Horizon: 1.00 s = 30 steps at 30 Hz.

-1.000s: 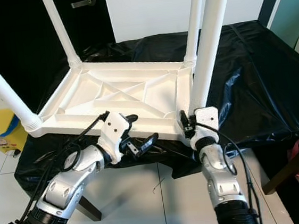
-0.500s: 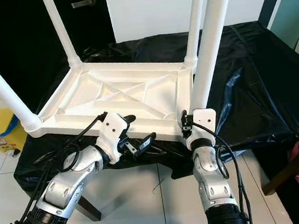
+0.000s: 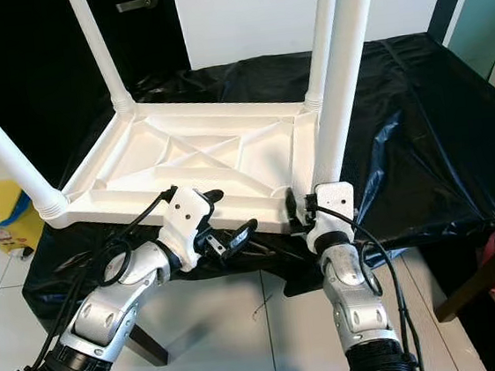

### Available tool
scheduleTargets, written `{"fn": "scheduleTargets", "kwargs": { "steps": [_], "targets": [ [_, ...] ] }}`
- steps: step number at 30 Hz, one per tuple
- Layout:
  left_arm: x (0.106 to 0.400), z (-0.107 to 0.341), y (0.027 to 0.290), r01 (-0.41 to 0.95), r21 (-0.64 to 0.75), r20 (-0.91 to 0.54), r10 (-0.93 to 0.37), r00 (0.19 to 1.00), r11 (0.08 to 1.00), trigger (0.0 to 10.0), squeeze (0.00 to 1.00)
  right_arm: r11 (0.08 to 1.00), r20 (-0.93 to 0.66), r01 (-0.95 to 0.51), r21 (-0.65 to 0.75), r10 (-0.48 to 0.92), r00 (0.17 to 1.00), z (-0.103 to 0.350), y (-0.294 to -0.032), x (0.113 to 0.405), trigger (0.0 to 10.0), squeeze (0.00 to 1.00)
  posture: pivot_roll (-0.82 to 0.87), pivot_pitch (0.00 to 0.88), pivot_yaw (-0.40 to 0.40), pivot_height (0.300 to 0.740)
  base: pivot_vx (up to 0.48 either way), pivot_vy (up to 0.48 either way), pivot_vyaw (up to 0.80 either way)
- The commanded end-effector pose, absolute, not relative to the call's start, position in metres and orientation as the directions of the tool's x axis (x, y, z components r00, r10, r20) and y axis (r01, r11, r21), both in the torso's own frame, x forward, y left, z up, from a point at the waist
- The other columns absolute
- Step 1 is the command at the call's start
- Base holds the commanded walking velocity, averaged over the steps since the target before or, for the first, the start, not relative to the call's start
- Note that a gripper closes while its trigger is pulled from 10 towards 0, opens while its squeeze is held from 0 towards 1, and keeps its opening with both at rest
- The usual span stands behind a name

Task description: Building children table

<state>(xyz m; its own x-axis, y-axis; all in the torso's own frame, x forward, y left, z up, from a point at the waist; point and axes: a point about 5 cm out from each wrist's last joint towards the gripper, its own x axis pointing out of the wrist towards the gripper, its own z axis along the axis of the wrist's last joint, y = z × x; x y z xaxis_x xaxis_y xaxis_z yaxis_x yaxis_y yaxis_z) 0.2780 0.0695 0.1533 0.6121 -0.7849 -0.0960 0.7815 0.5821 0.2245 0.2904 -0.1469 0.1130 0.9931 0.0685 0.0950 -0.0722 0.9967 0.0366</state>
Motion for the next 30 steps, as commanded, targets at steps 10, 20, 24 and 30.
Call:
{"fn": "scheduleTargets", "kwargs": {
  "steps": [10, 20, 24, 30],
  "targets": [
    [0.276, 0.153, 0.066, 0.816, 0.244, -0.106, -0.822, 0.56, 0.524, 10.0, 0.0, 0.953, 0.096, -0.304, 0.004, 0.302, 0.948, 0.117, -0.165, 0.289, 10.0, 0.0, -0.04, 0.0, 0.02, 0.74, 0.0, 0.0, 0.0],
    [0.274, 0.152, 0.066, 0.818, 0.235, -0.098, -0.824, 0.558, 0.525, 10.0, 0.0, 0.877, 0.07, -0.477, -0.067, 0.481, 0.874, 0.124, -0.185, 0.298, 10.0, 0.0, -0.02, 0.0, 0.015, 0.74, 0.0, 0.0, 0.0],
    [0.269, 0.15, 0.063, 0.836, 0.229, -0.104, -0.842, 0.53, 0.498, 10.0, 0.0, 0.812, 0.033, -0.575, -0.105, 0.581, 0.814, 0.124, -0.181, 0.305, 10.0, 0.0, -0.02, 0.0, 0.017, 0.74, 0.0, 0.0, 0.0],
    [0.268, 0.148, 0.061, 0.848, 0.233, -0.124, -0.85, 0.511, 0.476, 10.0, 0.0, 0.779, 0.008, -0.615, -0.118, 0.62, 0.784, 0.124, -0.181, 0.313, 3.6, 0.0, -0.02, 0.0, 0.009, 0.74, 0.0, 0.0, 0.0]
  ]
}}
